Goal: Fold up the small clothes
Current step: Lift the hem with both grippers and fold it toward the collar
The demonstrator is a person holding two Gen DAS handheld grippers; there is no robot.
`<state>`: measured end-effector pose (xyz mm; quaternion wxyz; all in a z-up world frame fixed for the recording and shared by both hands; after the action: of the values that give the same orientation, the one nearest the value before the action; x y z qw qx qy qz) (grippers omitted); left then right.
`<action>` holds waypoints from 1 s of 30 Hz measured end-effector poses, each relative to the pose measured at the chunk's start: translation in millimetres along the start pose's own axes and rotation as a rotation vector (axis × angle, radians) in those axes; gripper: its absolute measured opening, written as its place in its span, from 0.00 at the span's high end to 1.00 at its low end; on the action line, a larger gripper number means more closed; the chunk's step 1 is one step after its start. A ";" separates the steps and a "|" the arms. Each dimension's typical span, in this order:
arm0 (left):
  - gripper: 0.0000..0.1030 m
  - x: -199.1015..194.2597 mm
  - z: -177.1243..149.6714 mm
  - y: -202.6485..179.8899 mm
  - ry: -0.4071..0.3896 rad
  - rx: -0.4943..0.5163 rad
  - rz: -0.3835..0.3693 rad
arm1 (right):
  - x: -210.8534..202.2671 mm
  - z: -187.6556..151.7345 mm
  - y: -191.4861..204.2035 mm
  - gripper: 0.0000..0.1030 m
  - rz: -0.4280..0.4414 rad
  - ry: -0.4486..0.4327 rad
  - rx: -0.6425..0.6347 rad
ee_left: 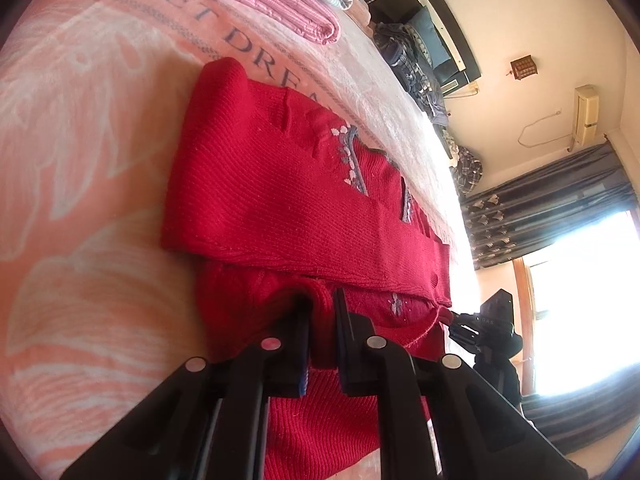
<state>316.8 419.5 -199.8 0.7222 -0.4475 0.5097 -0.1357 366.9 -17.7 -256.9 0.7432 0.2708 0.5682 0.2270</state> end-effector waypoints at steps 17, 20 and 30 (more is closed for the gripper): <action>0.62 -57.3 32.4 27.1 -0.122 -0.123 -0.081 | -24.0 11.8 18.0 0.68 -0.022 -0.022 -0.121; 0.62 -52.7 29.3 25.4 -0.142 -0.035 0.017 | -16.7 9.4 28.2 0.64 -0.072 0.001 -0.205; 0.61 -18.8 -6.2 -26.5 -0.134 0.389 0.249 | 3.2 -1.0 30.3 0.61 -0.111 0.046 -0.263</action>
<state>310.1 413.8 -167.9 0.8383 -0.2417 0.4759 -0.1113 365.8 7.2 -239.4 0.7706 0.1339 0.5644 0.2641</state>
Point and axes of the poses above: each gripper's, at about its wrist camera, not at the fingertips, and x roughly the way its jaws point, y to its left, z to its top, the point moved 7 cm from there along x, roughly the way its jaws point, and after that the axes turned 15 degrees about -x, right-handed, at the moved point
